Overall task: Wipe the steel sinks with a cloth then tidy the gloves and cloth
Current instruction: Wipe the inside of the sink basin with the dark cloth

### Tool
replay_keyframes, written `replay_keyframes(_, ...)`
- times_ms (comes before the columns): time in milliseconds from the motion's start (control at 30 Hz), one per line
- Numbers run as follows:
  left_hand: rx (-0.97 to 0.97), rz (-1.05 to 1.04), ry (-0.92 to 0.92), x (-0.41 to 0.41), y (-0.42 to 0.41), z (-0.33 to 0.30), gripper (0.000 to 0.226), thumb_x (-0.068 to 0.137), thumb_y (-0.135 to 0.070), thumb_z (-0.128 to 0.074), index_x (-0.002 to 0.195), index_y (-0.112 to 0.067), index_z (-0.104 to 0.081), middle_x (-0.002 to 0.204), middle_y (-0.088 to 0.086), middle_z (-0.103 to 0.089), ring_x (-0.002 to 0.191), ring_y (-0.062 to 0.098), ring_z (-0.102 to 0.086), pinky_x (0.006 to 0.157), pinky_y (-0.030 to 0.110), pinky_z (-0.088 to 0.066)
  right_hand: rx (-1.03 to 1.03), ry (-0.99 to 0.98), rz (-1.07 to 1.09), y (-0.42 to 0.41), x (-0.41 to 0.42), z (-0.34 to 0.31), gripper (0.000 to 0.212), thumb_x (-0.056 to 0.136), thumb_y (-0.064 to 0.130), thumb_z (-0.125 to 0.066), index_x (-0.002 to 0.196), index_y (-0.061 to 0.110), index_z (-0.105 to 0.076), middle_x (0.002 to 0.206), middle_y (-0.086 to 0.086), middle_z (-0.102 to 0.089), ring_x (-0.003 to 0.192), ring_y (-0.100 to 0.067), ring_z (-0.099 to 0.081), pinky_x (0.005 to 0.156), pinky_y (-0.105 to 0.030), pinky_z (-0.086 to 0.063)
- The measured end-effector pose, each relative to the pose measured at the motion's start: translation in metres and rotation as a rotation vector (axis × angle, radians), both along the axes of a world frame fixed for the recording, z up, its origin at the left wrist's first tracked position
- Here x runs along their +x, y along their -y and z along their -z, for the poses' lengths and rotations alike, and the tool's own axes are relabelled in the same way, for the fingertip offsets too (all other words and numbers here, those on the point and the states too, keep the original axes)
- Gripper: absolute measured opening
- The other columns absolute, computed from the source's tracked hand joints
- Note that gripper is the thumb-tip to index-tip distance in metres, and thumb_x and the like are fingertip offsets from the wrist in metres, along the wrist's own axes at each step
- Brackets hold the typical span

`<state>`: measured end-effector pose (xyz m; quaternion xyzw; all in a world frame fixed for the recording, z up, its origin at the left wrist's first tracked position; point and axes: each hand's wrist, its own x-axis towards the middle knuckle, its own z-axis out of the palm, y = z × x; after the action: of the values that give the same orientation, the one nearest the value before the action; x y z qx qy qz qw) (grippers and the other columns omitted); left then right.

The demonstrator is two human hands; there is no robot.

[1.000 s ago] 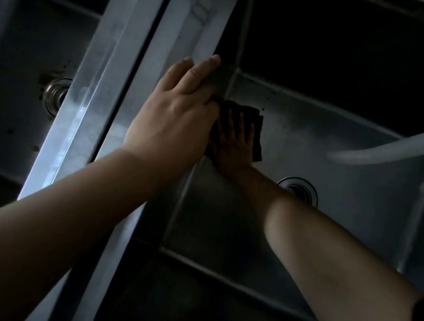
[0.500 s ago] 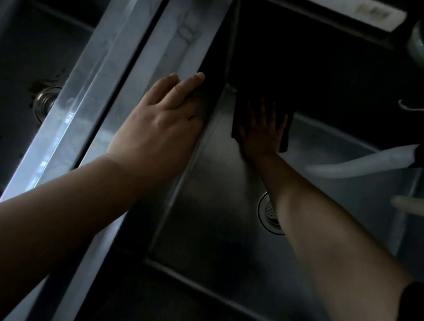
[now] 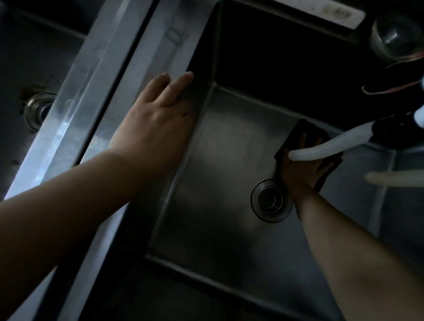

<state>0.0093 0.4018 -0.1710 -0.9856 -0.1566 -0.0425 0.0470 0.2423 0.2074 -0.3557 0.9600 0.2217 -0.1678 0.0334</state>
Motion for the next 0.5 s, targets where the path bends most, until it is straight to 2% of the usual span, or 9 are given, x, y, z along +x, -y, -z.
replay_keyframes(167, 0.001, -0.017, -0.025, 0.002, 0.0, -0.002, 0.018, 0.088, -0.011, -0.051, 0.084, -0.008, -0.069, 0.099, 0.011, -0.068, 0.137, 0.035, -0.033, 0.11, 0.053, -0.028, 0.02, -0.052, -0.183, -0.011, -0.04, 0.013, 0.067, 0.095, 0.052, -0.022, 0.148, 0.029, 0.013, 0.157, -0.014, 0.013, 0.143, -0.032, 0.014, 0.113, -0.057, 0.008)
replay_keyframes(367, -0.005, -0.012, -0.045, 0.002, 0.002, -0.003, 0.016, 0.085, -0.011, -0.054, 0.083, -0.006, -0.07, 0.099, 0.014, -0.068, 0.137, 0.035, -0.034, 0.109, 0.054, -0.029, -0.012, -0.068, -0.571, -0.032, -0.112, 0.022, 0.068, 0.092, 0.058, -0.022, 0.141, 0.034, 0.018, 0.15, -0.006, 0.025, 0.136, -0.035, 0.03, 0.102, -0.055, 0.028)
replay_keyframes(433, 0.006, -0.008, -0.049, 0.001, 0.003, -0.003, 0.013, 0.084, -0.011, -0.057, 0.082, -0.006, -0.069, 0.098, 0.015, -0.068, 0.136, 0.036, -0.034, 0.109, 0.055, -0.029, 0.011, -0.121, -0.685, -0.018, -0.138, 0.019, 0.07, 0.092, 0.056, -0.032, 0.143, 0.034, 0.011, 0.15, -0.006, 0.02, 0.135, -0.037, 0.028, 0.104, -0.056, 0.025)
replay_keyframes(500, 0.021, -0.015, -0.07, 0.0, 0.005, -0.004, 0.012, 0.084, -0.011, -0.059, 0.083, -0.006, -0.07, 0.099, 0.015, -0.069, 0.135, 0.036, -0.036, 0.108, 0.055, -0.03, 0.059, -0.152, -0.796, 0.007, -0.159, 0.012, 0.073, 0.087, 0.055, -0.05, 0.147, 0.032, -0.014, 0.155, -0.011, -0.004, 0.14, -0.041, 0.005, 0.107, -0.063, 0.007)
